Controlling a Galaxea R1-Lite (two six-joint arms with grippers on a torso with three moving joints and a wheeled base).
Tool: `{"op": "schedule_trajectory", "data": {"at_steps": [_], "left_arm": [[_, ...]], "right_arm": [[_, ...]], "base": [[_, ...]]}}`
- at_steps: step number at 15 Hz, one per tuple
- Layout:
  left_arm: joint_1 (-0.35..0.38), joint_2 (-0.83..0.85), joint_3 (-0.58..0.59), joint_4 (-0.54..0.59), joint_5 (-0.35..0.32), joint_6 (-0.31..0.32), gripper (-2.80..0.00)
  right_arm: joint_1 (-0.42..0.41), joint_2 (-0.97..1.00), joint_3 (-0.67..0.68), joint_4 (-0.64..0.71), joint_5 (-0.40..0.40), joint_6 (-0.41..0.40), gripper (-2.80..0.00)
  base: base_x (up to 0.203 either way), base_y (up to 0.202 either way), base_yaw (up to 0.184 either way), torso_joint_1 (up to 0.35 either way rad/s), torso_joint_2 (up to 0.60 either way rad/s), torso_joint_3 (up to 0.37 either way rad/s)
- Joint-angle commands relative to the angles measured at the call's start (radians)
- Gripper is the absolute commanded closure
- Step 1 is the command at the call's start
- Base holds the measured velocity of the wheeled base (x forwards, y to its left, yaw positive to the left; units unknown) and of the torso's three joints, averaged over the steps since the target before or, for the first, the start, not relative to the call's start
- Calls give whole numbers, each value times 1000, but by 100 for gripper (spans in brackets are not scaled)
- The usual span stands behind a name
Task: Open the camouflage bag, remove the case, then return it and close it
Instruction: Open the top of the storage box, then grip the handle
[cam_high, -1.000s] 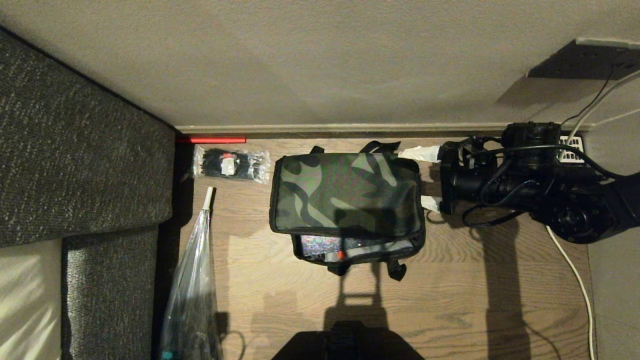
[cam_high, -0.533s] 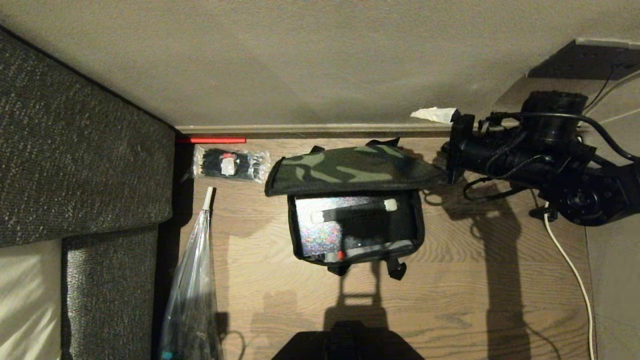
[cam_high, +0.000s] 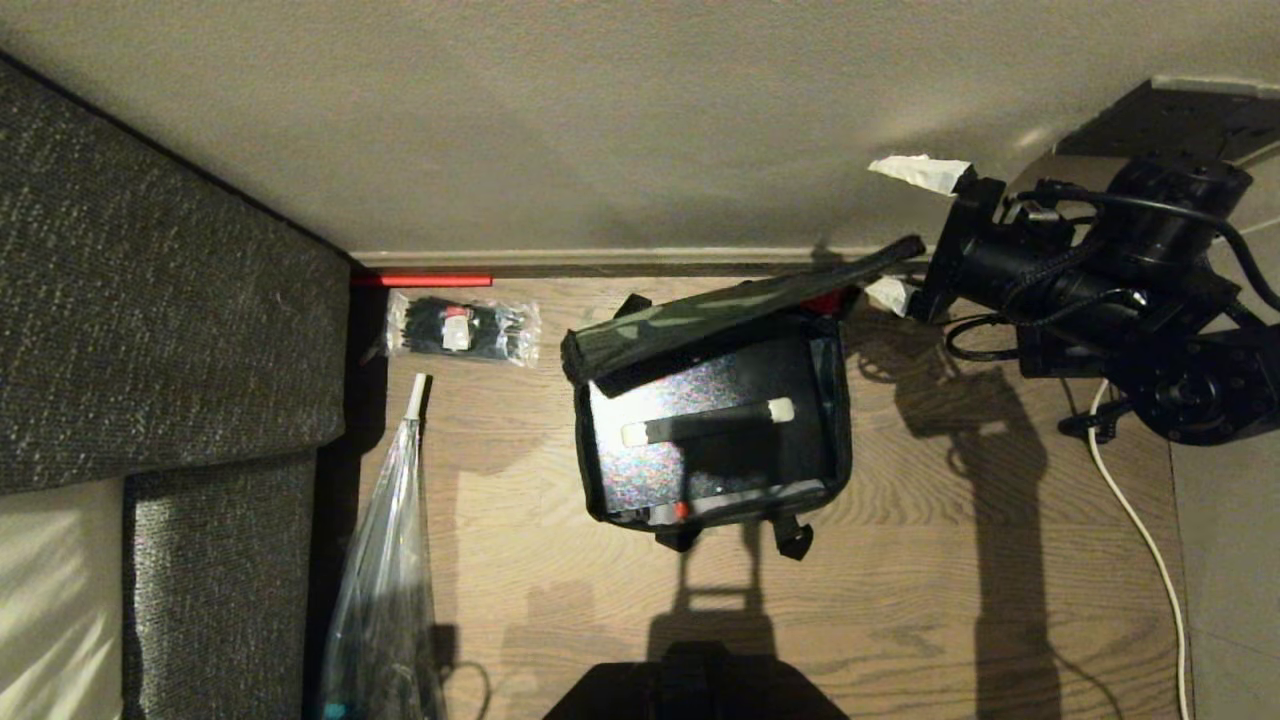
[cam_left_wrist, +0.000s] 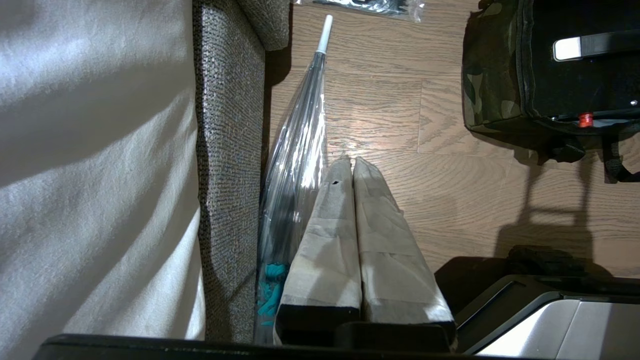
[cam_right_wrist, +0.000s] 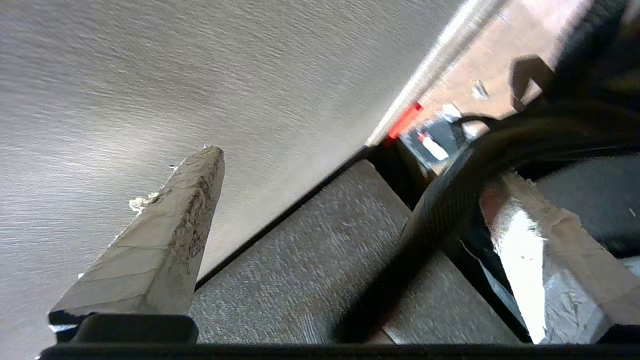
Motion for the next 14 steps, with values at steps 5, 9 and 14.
{"op": "schedule_trajectory", "data": {"at_steps": [5, 9, 14], "left_arm": [[1, -2, 2, 0, 0, 0, 0], [1, -2, 2, 0, 0, 0, 0], [-1, -2, 2, 0, 0, 0, 0]], "right_arm": [[-11, -2, -8, -32, 5, -4, -280], [-11, 4, -1, -95, 6, -9, -280], [-12, -86, 130, -97, 21, -74, -280]], "base": [[0, 0, 0, 0, 0, 0], [0, 0, 0, 0, 0, 0], [0, 0, 0, 0, 0, 0]]}}
